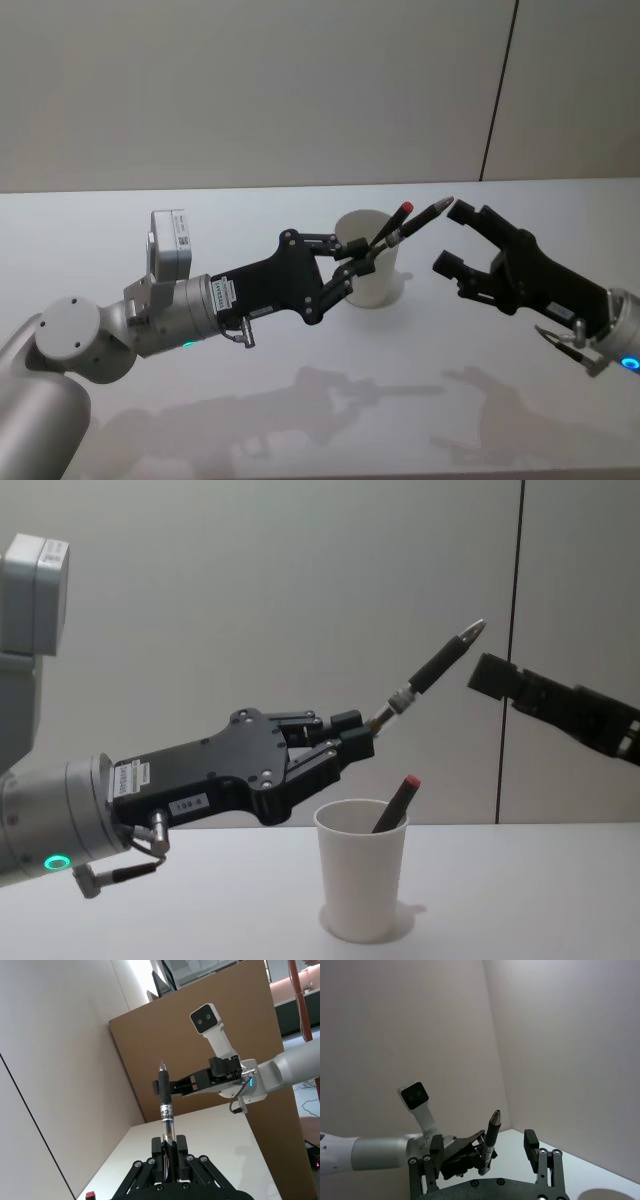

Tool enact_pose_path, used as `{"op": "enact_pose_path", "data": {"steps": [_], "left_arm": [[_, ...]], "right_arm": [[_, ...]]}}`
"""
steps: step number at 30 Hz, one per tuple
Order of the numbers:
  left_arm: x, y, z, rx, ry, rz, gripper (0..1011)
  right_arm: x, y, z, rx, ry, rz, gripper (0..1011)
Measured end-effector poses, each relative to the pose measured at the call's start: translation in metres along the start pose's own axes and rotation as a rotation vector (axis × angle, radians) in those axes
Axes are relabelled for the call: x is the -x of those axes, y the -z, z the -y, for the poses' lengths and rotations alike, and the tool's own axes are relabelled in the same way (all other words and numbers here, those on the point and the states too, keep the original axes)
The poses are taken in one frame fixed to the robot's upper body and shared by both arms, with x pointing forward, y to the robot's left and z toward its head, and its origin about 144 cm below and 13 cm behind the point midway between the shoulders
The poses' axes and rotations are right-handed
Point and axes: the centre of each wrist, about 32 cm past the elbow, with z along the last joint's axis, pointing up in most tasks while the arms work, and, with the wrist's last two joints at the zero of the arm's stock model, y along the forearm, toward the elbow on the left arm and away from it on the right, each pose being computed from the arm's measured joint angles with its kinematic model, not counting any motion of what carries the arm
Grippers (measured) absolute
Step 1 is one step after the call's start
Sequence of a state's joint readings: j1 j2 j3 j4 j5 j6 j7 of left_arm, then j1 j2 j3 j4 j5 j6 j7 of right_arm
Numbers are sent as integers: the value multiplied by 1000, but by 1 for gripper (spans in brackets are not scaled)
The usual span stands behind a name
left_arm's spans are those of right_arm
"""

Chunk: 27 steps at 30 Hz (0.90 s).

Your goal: Place the pen into the pen holder.

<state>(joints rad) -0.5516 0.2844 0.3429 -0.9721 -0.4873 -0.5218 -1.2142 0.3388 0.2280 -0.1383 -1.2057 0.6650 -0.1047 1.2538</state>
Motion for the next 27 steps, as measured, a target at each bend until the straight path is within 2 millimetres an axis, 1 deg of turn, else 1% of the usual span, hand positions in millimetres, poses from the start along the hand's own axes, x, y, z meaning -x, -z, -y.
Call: {"op": "enact_pose_path", "data": {"steps": [12, 27], "left_arm": [[0, 0, 0, 0, 0, 0, 178], [0, 0, 0, 0, 0, 0, 178]], "right_arm": [[-19, 3, -14, -13, -61, 8, 1001], [-39, 6, -23, -19, -116, -4, 1001]]}}
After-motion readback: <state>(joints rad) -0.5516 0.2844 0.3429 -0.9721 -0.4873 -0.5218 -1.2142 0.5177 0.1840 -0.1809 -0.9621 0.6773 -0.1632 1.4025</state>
